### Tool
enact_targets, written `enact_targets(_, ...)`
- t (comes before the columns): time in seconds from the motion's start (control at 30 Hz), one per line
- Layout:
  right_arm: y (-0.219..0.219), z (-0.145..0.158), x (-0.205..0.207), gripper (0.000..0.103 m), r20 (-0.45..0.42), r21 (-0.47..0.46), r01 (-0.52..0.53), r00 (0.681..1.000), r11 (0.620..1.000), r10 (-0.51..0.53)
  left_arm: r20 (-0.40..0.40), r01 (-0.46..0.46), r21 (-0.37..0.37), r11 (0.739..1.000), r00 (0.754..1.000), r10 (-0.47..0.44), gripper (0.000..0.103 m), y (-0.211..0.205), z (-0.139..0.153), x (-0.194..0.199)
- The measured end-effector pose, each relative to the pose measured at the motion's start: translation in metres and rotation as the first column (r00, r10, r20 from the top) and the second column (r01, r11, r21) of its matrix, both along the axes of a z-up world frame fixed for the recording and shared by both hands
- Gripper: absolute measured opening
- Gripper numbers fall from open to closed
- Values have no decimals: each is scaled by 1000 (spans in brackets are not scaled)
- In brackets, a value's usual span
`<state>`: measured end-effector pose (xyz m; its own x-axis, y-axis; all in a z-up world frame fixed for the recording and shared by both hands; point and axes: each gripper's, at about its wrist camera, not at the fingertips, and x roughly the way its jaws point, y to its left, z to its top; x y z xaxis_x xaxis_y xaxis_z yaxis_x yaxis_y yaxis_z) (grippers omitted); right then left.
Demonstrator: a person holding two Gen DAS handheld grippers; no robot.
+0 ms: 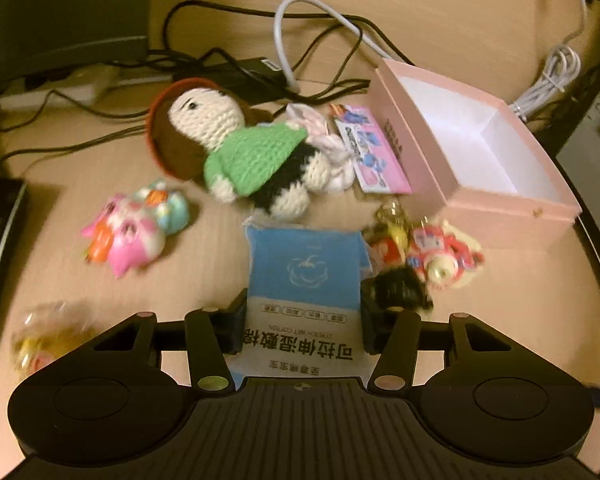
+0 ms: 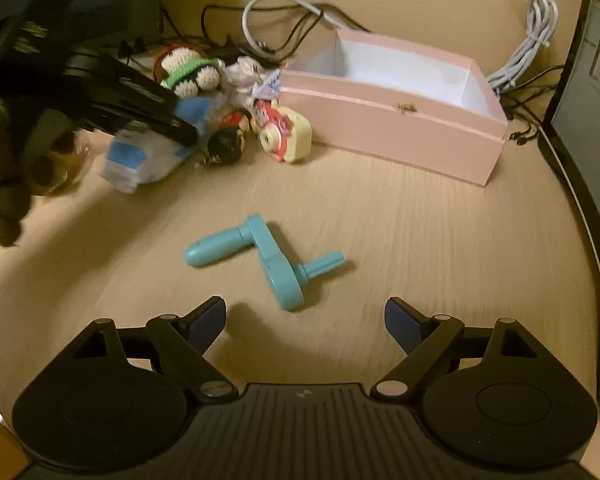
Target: Organize objects
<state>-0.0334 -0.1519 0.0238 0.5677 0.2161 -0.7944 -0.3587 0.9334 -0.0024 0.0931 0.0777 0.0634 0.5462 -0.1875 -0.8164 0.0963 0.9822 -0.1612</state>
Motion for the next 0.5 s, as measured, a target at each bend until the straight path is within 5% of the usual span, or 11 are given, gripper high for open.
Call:
enact_targets(0.13,-7,-3,2,87,44,-83,-35,998,996,38,-1,29,-66,997,1000,-29,56,7,17,-36)
enact_targets(0.27,-18,2,9,88,151,-227,41,989,973,-6,-8,-5,-136,991,1000,4,56,16,28,-69)
enact_targets(0.5,-21,16,7,90,90,73,59,994,996,-65,-17,-112,-147,983,994,110,56,38,47,-93)
